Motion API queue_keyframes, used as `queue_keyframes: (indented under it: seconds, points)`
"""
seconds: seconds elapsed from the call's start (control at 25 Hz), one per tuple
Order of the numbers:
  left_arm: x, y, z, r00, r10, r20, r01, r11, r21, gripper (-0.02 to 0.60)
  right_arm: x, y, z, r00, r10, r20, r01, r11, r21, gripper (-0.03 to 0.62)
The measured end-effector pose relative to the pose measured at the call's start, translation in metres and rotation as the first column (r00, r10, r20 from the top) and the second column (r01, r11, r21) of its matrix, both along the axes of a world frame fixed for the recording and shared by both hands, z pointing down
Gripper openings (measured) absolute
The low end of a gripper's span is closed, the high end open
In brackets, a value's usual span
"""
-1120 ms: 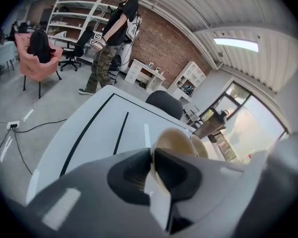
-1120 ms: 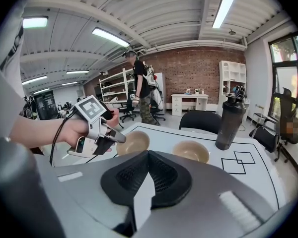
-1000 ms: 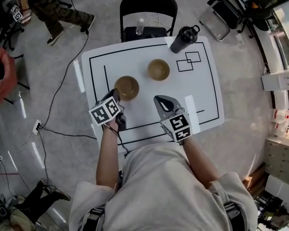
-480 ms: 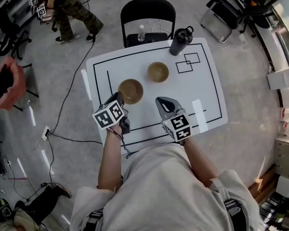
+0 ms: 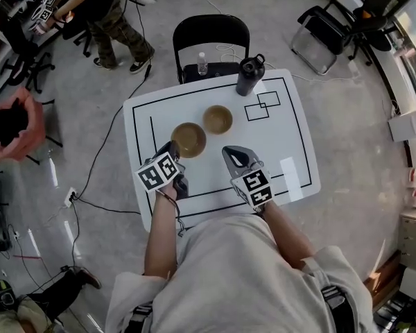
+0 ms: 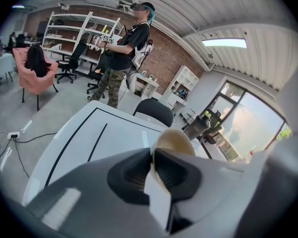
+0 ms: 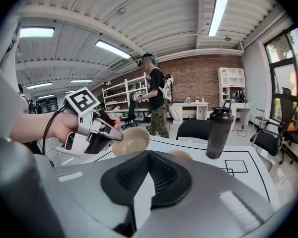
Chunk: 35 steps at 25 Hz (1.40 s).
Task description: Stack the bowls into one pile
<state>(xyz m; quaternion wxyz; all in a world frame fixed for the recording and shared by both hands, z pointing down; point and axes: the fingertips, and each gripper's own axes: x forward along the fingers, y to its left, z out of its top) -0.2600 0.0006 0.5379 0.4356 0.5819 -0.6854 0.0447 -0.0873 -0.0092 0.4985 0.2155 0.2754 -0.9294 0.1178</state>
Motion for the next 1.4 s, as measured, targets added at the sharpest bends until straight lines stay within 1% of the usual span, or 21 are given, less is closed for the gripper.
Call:
queue_keyframes:
  seconds: [0.16,0.36,0.68,0.96,1.4]
  points:
    - [0.013,-0.009,-0.004,1.0,-0.005,0.008,0.005,1.0,0.006,0.026,0.01,-0.009,-0.002,1.0,-0.008,0.01,0.008,1.0,0.002,0.0]
    - [0.029,-0.022,-0.001,1.0,-0.006,-0.003,0.006,1.0,0.014,0.026,0.023,-0.015,0.001,1.0,-0.014,0.009,0.014,1.0,-0.007,0.0]
    - [0.058,-0.044,0.007,0.999,0.033,0.0,-0.033,0.999,0.007,0.028,0.046,-0.032,0.006,1.0,0.015,0.014,-0.015,1.0,-0.015,0.0]
    - [0.068,-0.058,0.012,0.998,0.061,0.017,-0.061,0.998,-0.005,0.028,0.055,-0.039,0.013,0.999,0.034,0.019,-0.033,0.999,-0.042,0.0]
    - [0.076,-0.087,0.027,0.996,0.086,0.009,-0.085,0.996,-0.036,0.029,0.055,-0.059,0.026,0.999,0.03,0.011,-0.029,0.997,-0.073,0.0]
